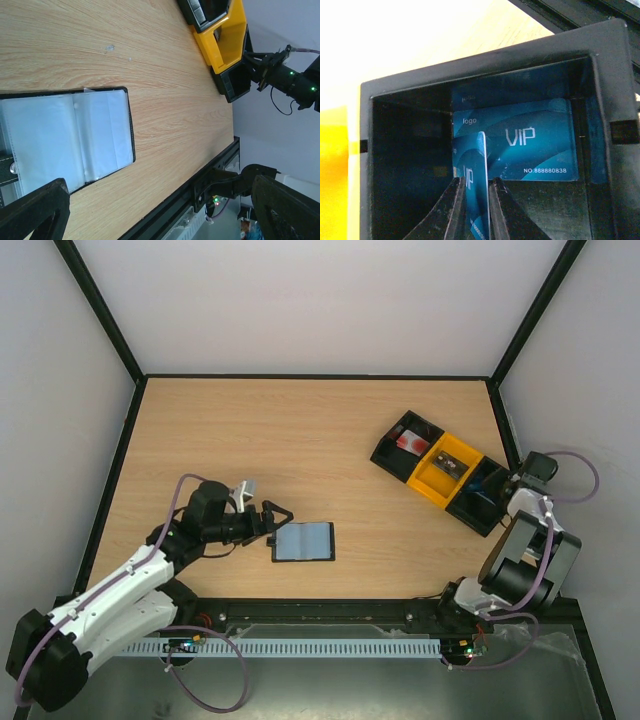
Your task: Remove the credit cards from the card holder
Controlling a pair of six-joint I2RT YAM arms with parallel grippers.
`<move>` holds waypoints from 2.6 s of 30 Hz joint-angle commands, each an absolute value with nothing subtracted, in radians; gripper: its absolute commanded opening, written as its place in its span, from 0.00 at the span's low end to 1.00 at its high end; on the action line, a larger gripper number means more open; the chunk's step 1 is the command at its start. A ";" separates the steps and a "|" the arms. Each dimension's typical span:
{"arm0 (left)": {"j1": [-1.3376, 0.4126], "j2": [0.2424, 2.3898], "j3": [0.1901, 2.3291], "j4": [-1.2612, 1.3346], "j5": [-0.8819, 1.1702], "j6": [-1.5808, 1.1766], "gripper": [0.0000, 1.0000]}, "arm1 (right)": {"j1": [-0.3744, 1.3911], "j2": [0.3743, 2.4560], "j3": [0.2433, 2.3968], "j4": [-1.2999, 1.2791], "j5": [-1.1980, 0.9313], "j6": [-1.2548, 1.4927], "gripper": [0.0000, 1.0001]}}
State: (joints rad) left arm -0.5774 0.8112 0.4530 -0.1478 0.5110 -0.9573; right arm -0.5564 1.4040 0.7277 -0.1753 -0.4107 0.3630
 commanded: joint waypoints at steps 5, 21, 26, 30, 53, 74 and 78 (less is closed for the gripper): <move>-0.572 0.852 0.464 -0.142 0.519 -0.931 1.00 | -0.559 1.424 0.790 -0.209 -0.313 0.451 0.28; -0.542 0.941 0.456 -0.170 0.453 -0.859 1.00 | -0.458 1.307 0.846 -0.257 -0.190 0.566 0.39; -0.510 1.001 0.447 -0.178 0.345 -0.831 1.00 | -0.373 1.245 0.864 -0.292 -0.246 0.585 0.39; -0.495 1.057 0.424 -0.141 0.343 -0.811 1.00 | -0.300 1.178 0.866 -0.316 -0.270 0.561 0.39; -0.480 1.056 0.364 0.064 0.465 -0.849 0.95 | 0.328 1.007 0.620 -0.234 -0.185 0.663 0.38; -0.471 1.184 0.293 0.281 0.557 -0.913 0.87 | 0.896 1.372 0.531 0.273 -0.161 0.947 0.32; -0.469 1.221 0.295 0.277 0.546 -0.906 0.86 | 0.972 1.483 0.586 0.316 -0.147 0.947 0.30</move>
